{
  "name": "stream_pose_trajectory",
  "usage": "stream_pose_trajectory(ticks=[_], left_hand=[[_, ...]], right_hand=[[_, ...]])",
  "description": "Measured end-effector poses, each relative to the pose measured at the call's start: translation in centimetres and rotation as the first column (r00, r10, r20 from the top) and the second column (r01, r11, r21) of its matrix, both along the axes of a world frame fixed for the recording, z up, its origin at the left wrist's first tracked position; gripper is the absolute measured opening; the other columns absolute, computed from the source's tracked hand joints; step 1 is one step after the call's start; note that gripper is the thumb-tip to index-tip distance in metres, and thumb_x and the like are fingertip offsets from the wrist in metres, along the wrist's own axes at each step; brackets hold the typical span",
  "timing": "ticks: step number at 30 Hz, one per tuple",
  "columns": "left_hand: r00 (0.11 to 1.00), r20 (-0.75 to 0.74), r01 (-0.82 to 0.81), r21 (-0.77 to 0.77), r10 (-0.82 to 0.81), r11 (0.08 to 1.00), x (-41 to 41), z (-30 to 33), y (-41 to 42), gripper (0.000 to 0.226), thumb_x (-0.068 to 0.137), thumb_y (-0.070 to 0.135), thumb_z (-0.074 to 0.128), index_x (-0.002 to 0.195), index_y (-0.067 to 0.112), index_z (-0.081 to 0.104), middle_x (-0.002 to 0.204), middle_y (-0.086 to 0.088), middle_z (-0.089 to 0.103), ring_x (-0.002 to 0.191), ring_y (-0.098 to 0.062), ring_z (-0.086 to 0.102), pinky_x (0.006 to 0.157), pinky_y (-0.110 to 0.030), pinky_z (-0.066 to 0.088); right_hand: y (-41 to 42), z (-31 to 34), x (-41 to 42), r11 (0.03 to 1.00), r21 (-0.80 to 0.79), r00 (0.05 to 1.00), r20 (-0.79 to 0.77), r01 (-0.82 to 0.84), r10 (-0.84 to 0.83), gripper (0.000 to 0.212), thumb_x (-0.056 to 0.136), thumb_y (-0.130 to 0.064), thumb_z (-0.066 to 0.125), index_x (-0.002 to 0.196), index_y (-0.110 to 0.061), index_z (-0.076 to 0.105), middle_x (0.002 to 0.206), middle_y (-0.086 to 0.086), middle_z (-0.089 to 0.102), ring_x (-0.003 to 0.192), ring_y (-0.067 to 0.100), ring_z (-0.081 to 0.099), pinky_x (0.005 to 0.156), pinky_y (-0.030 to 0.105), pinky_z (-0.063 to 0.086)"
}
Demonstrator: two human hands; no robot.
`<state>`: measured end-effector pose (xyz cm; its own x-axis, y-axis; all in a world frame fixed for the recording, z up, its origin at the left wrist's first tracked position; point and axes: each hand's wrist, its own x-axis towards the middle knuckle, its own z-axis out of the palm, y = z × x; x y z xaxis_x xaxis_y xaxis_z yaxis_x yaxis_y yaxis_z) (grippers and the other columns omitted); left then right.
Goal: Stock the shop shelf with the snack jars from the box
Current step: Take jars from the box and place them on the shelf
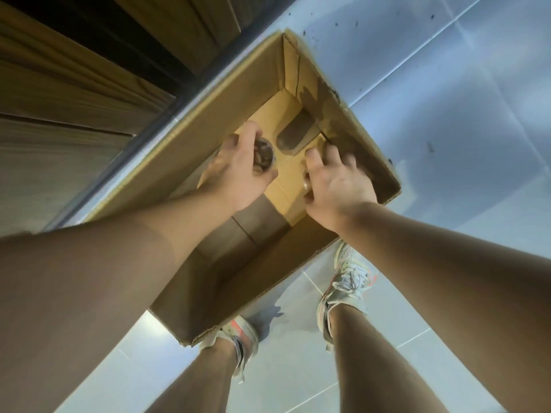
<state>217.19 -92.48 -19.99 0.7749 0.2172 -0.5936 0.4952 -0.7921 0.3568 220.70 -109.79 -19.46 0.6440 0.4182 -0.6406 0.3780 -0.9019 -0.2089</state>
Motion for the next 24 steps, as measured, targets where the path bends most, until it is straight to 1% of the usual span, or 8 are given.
stream_pose_trajectory(ticks=[3, 7, 11, 14, 16, 20, 22, 24], left_hand=[[0.997, 0.041, 0.059, 0.005, -0.059, 0.998, 0.2, 4.2, 0.5, 0.063, 0.086, 0.041, 0.077, 0.133, 0.033, 0.035, 0.133, -0.005, 0.055, 0.115, -0.034, 0.059, 0.078, -0.041, 0.051], [0.985, 0.129, 0.121, -0.050, -0.113, 0.991, 1.4, 11.4, 0.6, 0.061, 0.086, 0.033, 0.078, 0.135, 0.031, 0.041, 0.136, -0.001, 0.051, 0.119, -0.028, 0.054, 0.076, -0.033, 0.040], [0.957, 0.229, 0.196, -0.058, -0.178, 0.979, 4.0, 20.9, 0.5, 0.065, 0.085, 0.033, 0.078, 0.140, 0.032, 0.043, 0.136, 0.004, 0.048, 0.119, -0.024, 0.052, 0.084, -0.035, 0.047], [0.903, 0.367, 0.251, -0.032, -0.223, 0.967, 6.5, 29.4, 0.0, 0.066, 0.083, 0.038, 0.078, 0.141, 0.034, 0.047, 0.136, 0.011, 0.048, 0.119, -0.020, 0.054, 0.091, -0.040, 0.053], [0.869, 0.439, 0.266, -0.031, -0.226, 0.963, 8.1, 35.6, -0.6, 0.066, 0.084, 0.042, 0.077, 0.142, 0.036, 0.047, 0.135, 0.015, 0.047, 0.119, -0.016, 0.054, 0.093, -0.038, 0.052], [0.783, 0.579, 0.304, -0.038, -0.228, 0.952, 10.2, 48.7, -2.3, 0.068, 0.084, 0.042, 0.077, 0.146, 0.035, 0.050, 0.133, 0.018, 0.049, 0.119, -0.007, 0.053, 0.099, -0.029, 0.047], [0.759, 0.610, 0.322, -0.051, -0.226, 0.945, 10.5, 55.1, -3.1, 0.069, 0.083, 0.044, 0.078, 0.146, 0.035, 0.051, 0.131, 0.019, 0.050, 0.119, -0.003, 0.051, 0.099, -0.021, 0.041], [0.737, 0.634, 0.345, -0.055, -0.234, 0.937, 10.7, 61.4, -3.6, 0.070, 0.081, 0.048, 0.077, 0.145, 0.035, 0.053, 0.128, 0.019, 0.052, 0.117, -0.001, 0.052, 0.097, -0.015, 0.038]], right_hand=[[0.0, 4.2, 0.9, 0.996, 0.095, 0.997, 0.078, 0.000, -0.007, 0.070, 0.087, -0.038, 0.071, 0.142, -0.018, 0.032, 0.134, 0.013, 0.046, 0.122, 0.036, 0.048, 0.094, 0.044, 0.050], [-0.4, 11.2, 3.0, 0.988, 0.153, 0.985, 0.175, -0.017, -0.010, 0.064, 0.084, -0.043, 0.069, 0.133, -0.017, 0.036, 0.124, 0.012, 0.052, 0.114, 0.035, 0.052, 0.086, 0.046, 0.052], [-1.6, 20.8, 5.6, 0.983, 0.184, 0.961, 0.273, -0.006, -0.045, 0.066, 0.081, -0.044, 0.068, 0.134, -0.014, 0.045, 0.118, 0.012, 0.056, 0.105, 0.038, 0.057, 0.080, 0.045, 0.053], [-2.9, 29.4, 8.2, 0.972, 0.234, 0.925, 0.368, 0.005, -0.093, 0.061, 0.077, -0.042, 0.070, 0.127, -0.013, 0.051, 0.107, 0.012, 0.058, 0.086, 0.039, 0.063, 0.063, 0.037, 0.047], [-3.8, 35.9, 10.0, 0.972, 0.235, 0.903, 0.419, -0.006, -0.095, 0.055, 0.078, -0.043, 0.070, 0.121, -0.015, 0.053, 0.104, 0.010, 0.056, 0.080, 0.038, 0.063, 0.060, 0.034, 0.040], [-6.3, 49.6, 11.8, 0.977, 0.211, 0.858, 0.504, -0.013, -0.097, 0.050, 0.084, -0.049, 0.062, 0.122, -0.019, 0.051, 0.107, 0.007, 0.052, 0.083, 0.037, 0.060, 0.061, 0.035, 0.041], [-7.5, 56.5, 11.7, 0.971, 0.231, 0.829, 0.531, 0.058, -0.176, 0.047, 0.087, -0.050, 0.057, 0.125, -0.023, 0.046, 0.112, 0.003, 0.049, 0.089, 0.035, 0.058, 0.062, 0.037, 0.044], [-8.4, 63.4, 11.5, 0.953, 0.269, 0.799, 0.538, 0.140, -0.269, 0.045, 0.090, -0.050, 0.054, 0.126, -0.026, 0.044, 0.115, 0.001, 0.046, 0.095, 0.035, 0.056, 0.065, 0.037, 0.042]])
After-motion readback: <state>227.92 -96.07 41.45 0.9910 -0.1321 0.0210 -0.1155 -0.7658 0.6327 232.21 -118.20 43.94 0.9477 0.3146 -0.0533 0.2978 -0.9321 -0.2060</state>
